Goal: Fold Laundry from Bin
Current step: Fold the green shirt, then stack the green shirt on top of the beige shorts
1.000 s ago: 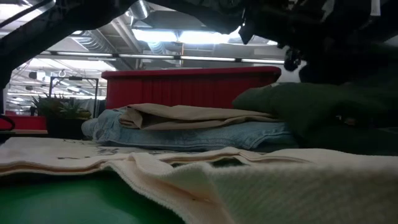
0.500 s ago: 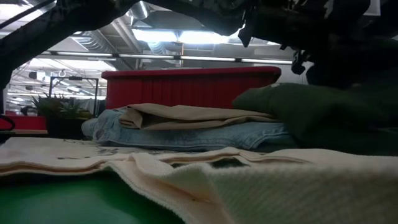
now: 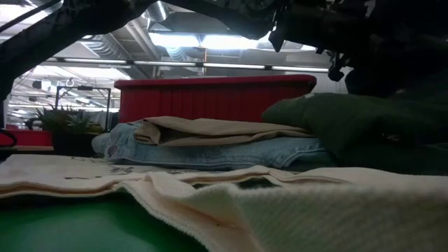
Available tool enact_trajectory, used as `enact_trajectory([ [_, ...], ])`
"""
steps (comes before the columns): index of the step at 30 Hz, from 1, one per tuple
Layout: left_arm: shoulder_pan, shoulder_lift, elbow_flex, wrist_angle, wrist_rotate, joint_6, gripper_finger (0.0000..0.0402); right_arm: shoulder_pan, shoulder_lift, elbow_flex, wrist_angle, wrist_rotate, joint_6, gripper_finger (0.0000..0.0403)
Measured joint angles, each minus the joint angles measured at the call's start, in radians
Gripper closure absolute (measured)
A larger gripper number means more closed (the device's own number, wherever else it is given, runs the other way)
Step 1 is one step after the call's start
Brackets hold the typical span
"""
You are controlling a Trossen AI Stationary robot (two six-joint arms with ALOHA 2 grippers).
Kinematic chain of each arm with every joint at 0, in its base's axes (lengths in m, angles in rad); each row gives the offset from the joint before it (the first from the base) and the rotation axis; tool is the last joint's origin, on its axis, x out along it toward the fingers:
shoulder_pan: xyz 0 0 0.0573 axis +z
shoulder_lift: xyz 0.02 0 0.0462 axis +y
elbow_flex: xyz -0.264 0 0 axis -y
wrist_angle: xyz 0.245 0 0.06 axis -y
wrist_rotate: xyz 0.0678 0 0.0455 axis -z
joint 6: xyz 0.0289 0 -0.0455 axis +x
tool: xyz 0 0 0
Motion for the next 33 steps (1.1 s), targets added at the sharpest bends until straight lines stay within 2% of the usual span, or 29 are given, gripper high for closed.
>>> enact_trajectory([
  [6,0.002,0.0,0.0,0.015,-0.009,0.0,0.0271,0.002,-0.003,-0.07,0.065,-0.011,-0.022,0.024],
  [14,0.0,0.0,0.0,0.051,-0.01,0.003,0.0271,0.002,-0.004,-0.152,0.007,-0.078,0.01,0.024],
  [25,0.0,-0.002,0.0,0.053,-0.009,0.005,0.0271,0.002,-0.004,-0.157,-0.071,-0.09,0.097,0.024],
  [33,0.004,-0.068,0.0,-0.049,-0.004,0.12,0.0271,0.002,-0.004,-0.156,-0.068,-0.119,0.08,0.024],
])
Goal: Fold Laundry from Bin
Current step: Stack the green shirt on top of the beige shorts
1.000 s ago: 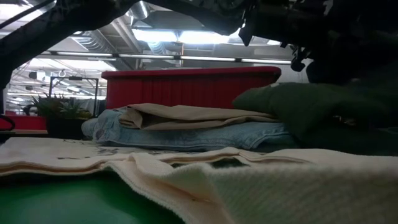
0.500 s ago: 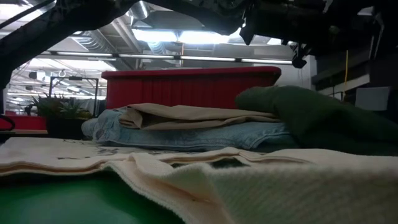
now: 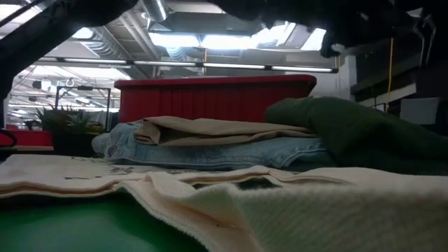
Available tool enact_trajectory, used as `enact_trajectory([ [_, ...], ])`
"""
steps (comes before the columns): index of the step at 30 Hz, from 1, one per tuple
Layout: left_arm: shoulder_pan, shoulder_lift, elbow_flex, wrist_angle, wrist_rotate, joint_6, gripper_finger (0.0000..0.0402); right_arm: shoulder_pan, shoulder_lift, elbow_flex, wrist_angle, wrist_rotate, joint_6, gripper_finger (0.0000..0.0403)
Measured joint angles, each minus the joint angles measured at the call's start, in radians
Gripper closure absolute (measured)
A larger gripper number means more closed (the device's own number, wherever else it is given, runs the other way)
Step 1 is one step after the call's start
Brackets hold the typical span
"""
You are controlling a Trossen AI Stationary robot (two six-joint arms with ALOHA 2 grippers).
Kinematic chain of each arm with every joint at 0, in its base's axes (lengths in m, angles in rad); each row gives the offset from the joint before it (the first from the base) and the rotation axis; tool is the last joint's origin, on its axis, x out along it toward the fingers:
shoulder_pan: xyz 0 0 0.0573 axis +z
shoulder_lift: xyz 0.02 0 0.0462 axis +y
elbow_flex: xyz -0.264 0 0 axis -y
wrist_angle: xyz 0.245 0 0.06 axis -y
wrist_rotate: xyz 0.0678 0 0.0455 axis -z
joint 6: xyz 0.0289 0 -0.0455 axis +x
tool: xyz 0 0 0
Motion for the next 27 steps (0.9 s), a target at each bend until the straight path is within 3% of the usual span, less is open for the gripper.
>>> enact_trajectory([
  [10,-0.006,-0.137,0.002,-0.45,0.003,0.001,0.0271,0.0,0.0,0.0,0.099,-0.016,-0.061,0.024],
  [23,-0.044,-0.185,0.002,-0.815,0.0,-0.144,0.0271,0.0,0.0,0.0,0.381,-0.017,-0.212,0.024],
  [27,-0.055,-0.185,0.002,-0.98,0.045,-0.256,0.0271,0.0,0.0,0.0,0.418,-0.024,-0.243,0.024],
])
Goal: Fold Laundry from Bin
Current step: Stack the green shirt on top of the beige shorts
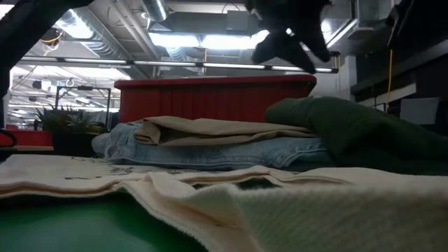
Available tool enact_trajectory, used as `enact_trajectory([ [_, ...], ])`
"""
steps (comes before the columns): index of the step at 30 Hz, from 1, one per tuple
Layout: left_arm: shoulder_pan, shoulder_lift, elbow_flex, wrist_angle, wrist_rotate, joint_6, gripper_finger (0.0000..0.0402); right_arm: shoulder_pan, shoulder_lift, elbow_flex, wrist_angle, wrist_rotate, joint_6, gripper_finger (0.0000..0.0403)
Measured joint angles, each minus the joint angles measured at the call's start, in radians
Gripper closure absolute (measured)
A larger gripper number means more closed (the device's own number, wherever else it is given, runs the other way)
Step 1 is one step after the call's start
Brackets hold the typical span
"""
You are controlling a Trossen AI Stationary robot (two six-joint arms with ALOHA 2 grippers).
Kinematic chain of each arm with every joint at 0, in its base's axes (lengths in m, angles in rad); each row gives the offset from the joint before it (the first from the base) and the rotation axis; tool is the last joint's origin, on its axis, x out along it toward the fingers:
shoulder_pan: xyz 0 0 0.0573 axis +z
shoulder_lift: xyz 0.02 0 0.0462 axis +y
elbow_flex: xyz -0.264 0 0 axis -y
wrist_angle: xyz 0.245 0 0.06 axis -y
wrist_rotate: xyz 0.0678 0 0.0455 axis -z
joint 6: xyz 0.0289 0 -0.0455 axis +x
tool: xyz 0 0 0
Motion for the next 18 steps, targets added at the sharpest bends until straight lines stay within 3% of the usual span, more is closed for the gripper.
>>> enact_trajectory([
  [7,0.002,0.0,-0.001,-0.176,0.255,-0.155,0.0271,0.0,0.0,0.0,-0.001,0.0,-0.063,0.024],
  [11,0.001,0.0,-0.001,-0.174,0.244,-0.157,0.0271,0.0,0.0,0.0,-0.001,0.0,-0.076,0.024],
  [18,-0.011,0.0,-0.001,-0.183,0.118,-0.211,0.0271,0.0,0.0,0.0,0.0,0.0,-0.075,0.024],
])
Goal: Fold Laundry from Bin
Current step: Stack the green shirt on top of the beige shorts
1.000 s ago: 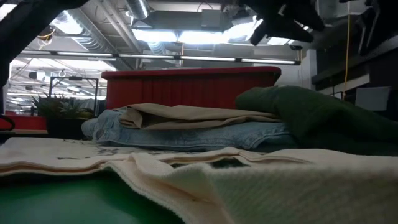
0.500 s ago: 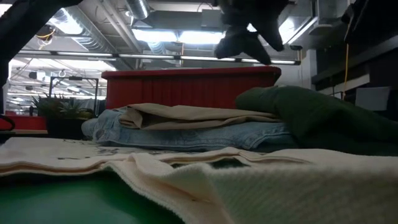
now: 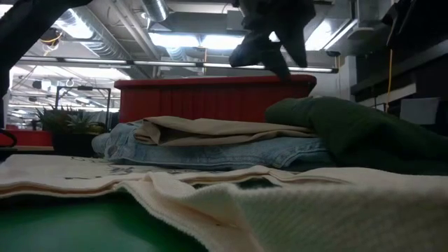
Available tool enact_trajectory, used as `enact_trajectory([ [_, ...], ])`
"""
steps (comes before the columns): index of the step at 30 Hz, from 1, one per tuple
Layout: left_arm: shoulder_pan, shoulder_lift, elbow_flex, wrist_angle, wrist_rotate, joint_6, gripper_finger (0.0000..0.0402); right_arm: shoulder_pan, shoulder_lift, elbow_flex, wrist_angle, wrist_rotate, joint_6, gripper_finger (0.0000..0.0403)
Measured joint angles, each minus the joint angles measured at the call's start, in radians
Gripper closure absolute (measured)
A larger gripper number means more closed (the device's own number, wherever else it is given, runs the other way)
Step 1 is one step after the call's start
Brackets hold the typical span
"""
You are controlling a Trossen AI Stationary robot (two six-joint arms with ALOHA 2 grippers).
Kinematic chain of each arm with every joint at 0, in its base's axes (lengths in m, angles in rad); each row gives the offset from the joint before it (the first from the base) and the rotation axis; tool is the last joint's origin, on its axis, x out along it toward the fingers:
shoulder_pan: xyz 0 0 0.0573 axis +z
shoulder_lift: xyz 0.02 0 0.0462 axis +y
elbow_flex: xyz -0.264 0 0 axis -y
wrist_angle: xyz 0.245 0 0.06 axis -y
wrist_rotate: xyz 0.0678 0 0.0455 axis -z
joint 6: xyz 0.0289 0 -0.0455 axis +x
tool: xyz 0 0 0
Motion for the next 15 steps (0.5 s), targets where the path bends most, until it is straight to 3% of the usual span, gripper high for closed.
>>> enact_trajectory([
  [8,-0.029,0.007,0.0,-0.035,-0.28,-0.062,0.0271,0.0,0.001,0.001,0.03,0.0,-0.001,0.024],
  [15,-0.026,0.01,-0.001,-0.002,-0.294,-0.076,0.0271,0.0,0.002,0.001,0.031,0.0,-0.002,0.024],
])
